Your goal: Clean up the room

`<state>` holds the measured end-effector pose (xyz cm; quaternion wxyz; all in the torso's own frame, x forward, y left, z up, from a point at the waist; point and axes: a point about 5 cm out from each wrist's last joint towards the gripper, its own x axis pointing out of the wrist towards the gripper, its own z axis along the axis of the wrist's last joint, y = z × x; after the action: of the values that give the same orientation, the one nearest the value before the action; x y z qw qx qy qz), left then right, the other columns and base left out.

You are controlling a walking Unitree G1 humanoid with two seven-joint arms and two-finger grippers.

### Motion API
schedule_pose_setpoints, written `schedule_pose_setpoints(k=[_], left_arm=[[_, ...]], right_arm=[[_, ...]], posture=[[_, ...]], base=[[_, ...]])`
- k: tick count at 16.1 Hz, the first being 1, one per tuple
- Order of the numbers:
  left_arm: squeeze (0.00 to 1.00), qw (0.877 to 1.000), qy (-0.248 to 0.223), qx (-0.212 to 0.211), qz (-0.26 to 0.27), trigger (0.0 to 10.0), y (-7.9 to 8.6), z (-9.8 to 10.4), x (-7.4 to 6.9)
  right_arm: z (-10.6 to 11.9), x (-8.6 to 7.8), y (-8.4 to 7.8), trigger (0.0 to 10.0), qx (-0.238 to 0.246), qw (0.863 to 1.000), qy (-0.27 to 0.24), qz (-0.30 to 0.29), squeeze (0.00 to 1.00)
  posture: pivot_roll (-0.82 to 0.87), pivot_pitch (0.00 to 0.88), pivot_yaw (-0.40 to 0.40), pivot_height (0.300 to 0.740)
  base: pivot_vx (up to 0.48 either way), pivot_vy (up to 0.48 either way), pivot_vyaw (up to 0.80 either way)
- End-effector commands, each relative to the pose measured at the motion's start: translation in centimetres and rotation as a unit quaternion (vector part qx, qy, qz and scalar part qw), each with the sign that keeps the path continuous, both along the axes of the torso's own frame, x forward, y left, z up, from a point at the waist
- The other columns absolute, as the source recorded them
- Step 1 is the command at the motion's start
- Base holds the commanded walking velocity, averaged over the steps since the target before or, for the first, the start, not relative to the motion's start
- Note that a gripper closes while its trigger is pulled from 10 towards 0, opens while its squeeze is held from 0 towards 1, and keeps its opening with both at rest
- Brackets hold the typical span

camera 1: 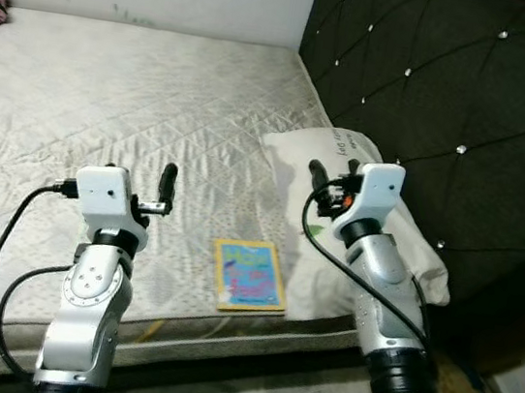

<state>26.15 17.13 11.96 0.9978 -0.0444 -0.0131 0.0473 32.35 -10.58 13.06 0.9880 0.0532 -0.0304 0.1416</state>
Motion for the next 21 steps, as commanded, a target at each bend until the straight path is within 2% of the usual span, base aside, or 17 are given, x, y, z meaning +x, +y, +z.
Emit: schedule_pose_setpoints(k=[1,4,6,13,14,18,19,20,21], left_arm=[[0.0,1.0,-0.001,-0.007,-0.001,10.0,-0.05,0.24,0.21],[0.0,1.0,-0.002,-0.009,-0.001,10.0,-0.19,0.23,0.25],[0.0,1.0,-0.002,-0.011,-0.001,10.0,-0.23,0.24,0.31],[0.0,1.0,-0.012,-0.008,0.001,10.0,-0.34,0.47,0.5],[0.0,1.0,-0.017,0.003,0.014,10.0,-0.17,0.6,0.46],[0.0,1.0,-0.023,0.0,0.008,10.0,-0.21,0.81,0.48],[0.0,1.0,-0.022,0.0,0.01,10.0,-0.22,0.78,0.48],[0.0,1.0,-0.022,0.0,0.011,10.0,-0.23,0.76,0.47],[0.0,1.0,-0.023,0.0,0.011,10.0,-0.23,0.76,0.47]], right_arm=[[0.67,0.25,-0.08,10.0,-0.006,1.0,-0.011,0.0,0.0],[0.67,0.25,0.02,10.0,-0.014,1.0,-0.013,0.008,0.0],[0.69,0.27,0.04,10.0,-0.015,1.0,-0.013,0.009,0.0],[0.8,0.34,0.12,10.0,-0.018,1.0,-0.018,0.011,0.0],[0.82,0.36,0.13,10.0,-0.016,1.0,-0.019,0.01,0.0],[0.72,0.47,0.05,10.0,-0.001,1.0,-0.008,0.001,0.0],[0.59,0.54,-0.05,10.0,-0.012,1.0,-0.006,-0.006,0.0],[0.48,0.62,-0.07,10.0,-0.045,0.999,-0.012,-0.013,0.0],[0.55,0.53,0.19,10.0,-0.038,0.999,-0.019,0.001,0.0]], posture=[[-0.01,0.0,-0.094,0.74],[-0.01,0.0,-0.098,0.74],[-0.01,0.0,-0.101,0.74],[-0.01,0.0,-0.099,0.74],[-0.01,0.0,-0.099,0.74],[-0.01,0.0,-0.097,0.74],[-0.01,0.0,-0.097,0.74],[-0.01,0.0,-0.097,0.74],[-0.01,0.0,-0.097,0.74]], base=[[0.0,0.48,0.0],[0.0,0.48,0.0],[0.0,0.48,-0.63],[0.0,0.479,0.0],[0.0,0.0,0.0],[0.0,0.0,0.0],[0.0,0.0,0.0],[0.0,0.0,0.0],[0.0,0.0,0.0]])
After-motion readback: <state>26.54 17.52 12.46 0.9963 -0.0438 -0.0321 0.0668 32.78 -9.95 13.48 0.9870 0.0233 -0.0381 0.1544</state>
